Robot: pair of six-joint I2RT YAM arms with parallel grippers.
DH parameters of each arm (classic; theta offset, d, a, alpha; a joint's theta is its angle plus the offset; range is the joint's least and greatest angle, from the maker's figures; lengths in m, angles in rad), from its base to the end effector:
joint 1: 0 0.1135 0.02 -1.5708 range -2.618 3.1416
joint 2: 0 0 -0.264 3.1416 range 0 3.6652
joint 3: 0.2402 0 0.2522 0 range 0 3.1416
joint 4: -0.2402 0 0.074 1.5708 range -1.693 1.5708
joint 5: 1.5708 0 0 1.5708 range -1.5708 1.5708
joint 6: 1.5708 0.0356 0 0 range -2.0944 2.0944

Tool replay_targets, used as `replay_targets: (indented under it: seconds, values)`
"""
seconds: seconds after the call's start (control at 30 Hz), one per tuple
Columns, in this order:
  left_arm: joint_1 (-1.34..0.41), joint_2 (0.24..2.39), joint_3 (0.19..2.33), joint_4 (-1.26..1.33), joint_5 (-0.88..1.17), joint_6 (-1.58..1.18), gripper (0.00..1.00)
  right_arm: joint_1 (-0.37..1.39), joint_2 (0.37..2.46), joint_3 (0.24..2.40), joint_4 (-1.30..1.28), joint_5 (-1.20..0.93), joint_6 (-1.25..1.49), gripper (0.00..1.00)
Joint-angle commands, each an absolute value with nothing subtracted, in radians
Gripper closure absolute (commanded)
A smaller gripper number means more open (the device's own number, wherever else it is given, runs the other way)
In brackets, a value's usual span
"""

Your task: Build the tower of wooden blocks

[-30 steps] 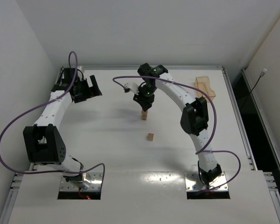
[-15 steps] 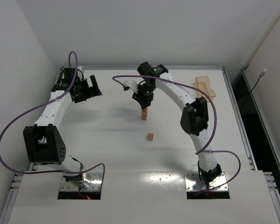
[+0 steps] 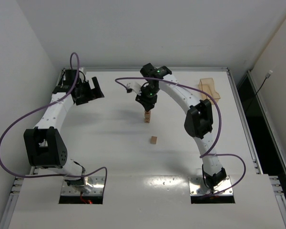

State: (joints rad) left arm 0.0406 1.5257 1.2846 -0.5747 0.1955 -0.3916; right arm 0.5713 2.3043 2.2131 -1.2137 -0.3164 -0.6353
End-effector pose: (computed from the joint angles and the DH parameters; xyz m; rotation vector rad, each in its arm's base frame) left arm 0.3349 0.0067 0.2977 -0.4238 2.3659 -0.3982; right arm 0.3931 0.2659 0.2430 -1.6580 2.2998 0.4398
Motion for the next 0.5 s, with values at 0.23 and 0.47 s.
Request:
replay_targets:
  seconds: [0.23,0.47]
  values:
    - [0.038,1.542,1.310,-0.551,0.219,-0.390,0.01,0.568,2.278,2.244,-1.229,-0.322,-0.643,0.84]
    - [0.038,1.542,1.310,-0.551,0.219,-0.390,0.01,0.568,2.278,2.244,-1.229,-0.322,-0.643,0.84]
